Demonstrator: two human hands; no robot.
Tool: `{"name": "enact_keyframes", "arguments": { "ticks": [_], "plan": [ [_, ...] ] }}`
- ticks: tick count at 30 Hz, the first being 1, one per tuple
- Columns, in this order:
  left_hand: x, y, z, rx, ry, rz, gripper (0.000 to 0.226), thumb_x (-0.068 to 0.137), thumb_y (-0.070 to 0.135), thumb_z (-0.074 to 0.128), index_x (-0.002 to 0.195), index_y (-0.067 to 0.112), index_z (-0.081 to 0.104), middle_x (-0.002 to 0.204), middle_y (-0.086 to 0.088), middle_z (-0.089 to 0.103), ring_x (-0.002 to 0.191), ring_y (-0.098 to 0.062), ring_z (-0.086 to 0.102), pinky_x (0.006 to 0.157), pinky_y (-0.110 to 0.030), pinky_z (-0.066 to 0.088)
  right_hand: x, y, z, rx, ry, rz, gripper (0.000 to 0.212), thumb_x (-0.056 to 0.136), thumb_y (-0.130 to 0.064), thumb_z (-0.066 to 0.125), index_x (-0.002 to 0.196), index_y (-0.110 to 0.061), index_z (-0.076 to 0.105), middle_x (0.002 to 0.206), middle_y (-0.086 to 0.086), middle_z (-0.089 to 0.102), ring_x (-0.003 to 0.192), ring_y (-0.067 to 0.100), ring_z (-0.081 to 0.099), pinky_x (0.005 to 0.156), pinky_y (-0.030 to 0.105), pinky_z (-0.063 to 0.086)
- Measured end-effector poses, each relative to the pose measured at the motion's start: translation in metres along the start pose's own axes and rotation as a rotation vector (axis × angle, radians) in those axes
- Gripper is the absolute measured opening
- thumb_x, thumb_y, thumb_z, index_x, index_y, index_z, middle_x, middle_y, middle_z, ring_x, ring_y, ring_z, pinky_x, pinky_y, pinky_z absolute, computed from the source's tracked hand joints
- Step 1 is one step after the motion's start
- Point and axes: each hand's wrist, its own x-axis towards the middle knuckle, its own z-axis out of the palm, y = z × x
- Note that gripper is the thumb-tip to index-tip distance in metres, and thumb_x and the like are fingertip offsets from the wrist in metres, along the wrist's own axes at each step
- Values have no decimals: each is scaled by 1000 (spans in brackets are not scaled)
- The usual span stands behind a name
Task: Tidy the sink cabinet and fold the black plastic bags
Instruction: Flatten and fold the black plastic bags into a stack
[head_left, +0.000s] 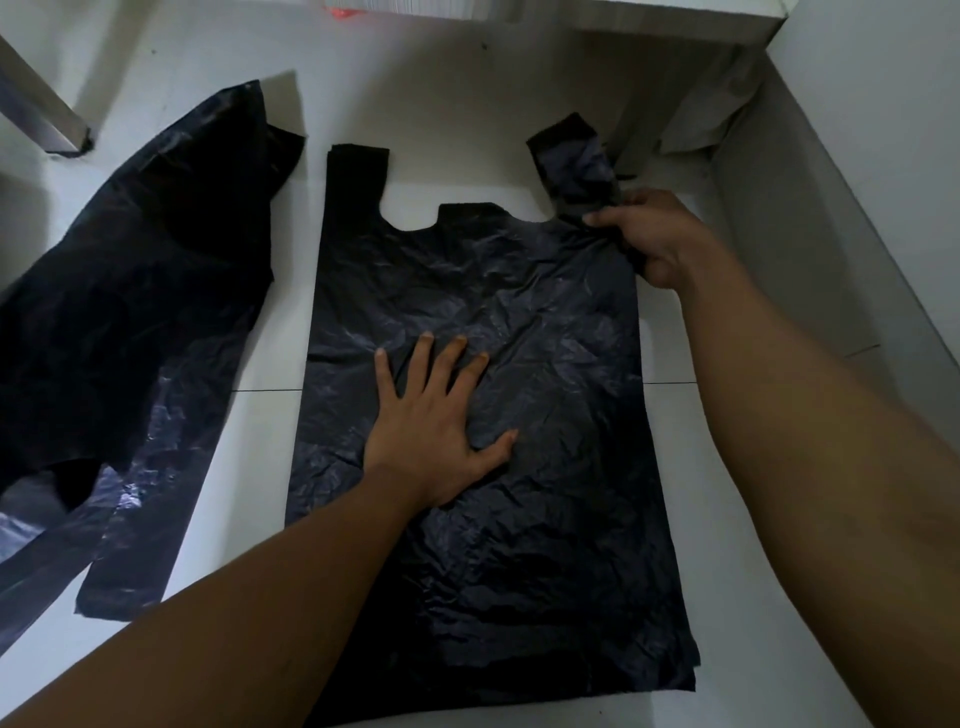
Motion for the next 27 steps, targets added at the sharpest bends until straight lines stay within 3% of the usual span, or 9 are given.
{"name": "enact_keyframes", "arguments": {
  "ticks": [4, 6, 9, 13, 15, 17, 21, 24, 27],
  "plan": [
    [0, 0, 1, -7, 11, 2, 92, 84, 86, 21, 158, 30, 22, 167, 0, 14, 155, -29, -3, 116, -69, -1, 8, -12, -4, 288, -70, 62, 28, 88, -2, 61, 116, 2, 63, 107, 17, 70, 95, 32, 70, 75, 38, 59],
    [0, 0, 1, -2, 13, 4, 93, 84, 86, 20, 158, 30, 22, 167, 0, 15, 155, -29, -2, 116, -69, -1, 14, -18, -8, 464, -88, 45, 17, 91, 3, 54, 101, -11, 58, 100, 13, 65, 90, 27, 66, 74, 36, 59],
    [0, 0, 0, 1, 10, 7, 93, 85, 86, 19, 158, 30, 22, 166, 0, 16, 155, -29, -2, 116, -69, 0, 19, -27, -9, 505, -52, -1, 28, 93, 6, 52, 88, -22, 50, 88, 6, 59, 79, 18, 61, 70, 30, 57],
    [0, 0, 1, -1, 16, 9, 92, 85, 86, 21, 157, 29, 24, 166, -1, 18, 155, -30, 0, 116, -70, 1, 33, -34, -13, 625, 28, -88, 31, 90, 11, 55, 97, -18, 48, 84, 9, 64, 76, 19, 65, 68, 31, 58],
    [0, 0, 1, -6, 16, 9, 92, 85, 86, 22, 157, 30, 24, 166, -1, 18, 155, -30, 0, 116, -69, 0, 38, -32, -13, 450, 114, -122, 37, 85, 9, 63, 105, -17, 47, 91, 8, 63, 80, 18, 64, 66, 27, 56],
    [0, 0, 0, -6, 18, 8, 92, 85, 86, 23, 158, 30, 24, 166, -1, 17, 155, -30, 0, 116, -69, 0, 38, -26, -10, 68, 303, -191, 37, 83, 5, 64, 108, -17, 48, 92, -1, 57, 79, 12, 58, 60, 18, 50],
    [0, 0, 1, -3, 19, 9, 91, 85, 85, 23, 157, 29, 26, 166, -1, 18, 155, -30, 1, 116, -70, 1, 27, -6, -6, -308, 540, -394, 6, 86, -13, 57, 91, -17, 56, 91, -1, 61, 85, 11, 59, 72, 19, 46],
    [0, 0, 0, 4, 13, 7, 92, 85, 86, 22, 157, 30, 25, 166, -1, 17, 155, -30, 0, 116, -69, 0, 16, 9, -5, -495, 406, -209, 27, 92, -35, 59, 82, -10, 58, 85, 4, 60, 77, 14, 58, 69, 21, 42],
    [0, 0, 1, 10, 10, 6, 92, 85, 86, 21, 158, 30, 23, 167, 0, 16, 155, -29, -1, 116, -69, -1, 5, 16, 1, -675, 200, 15, 59, 83, -50, 72, 116, -3, 63, 107, 8, 61, 98, 22, 61, 79, 26, 47]
  ]
}}
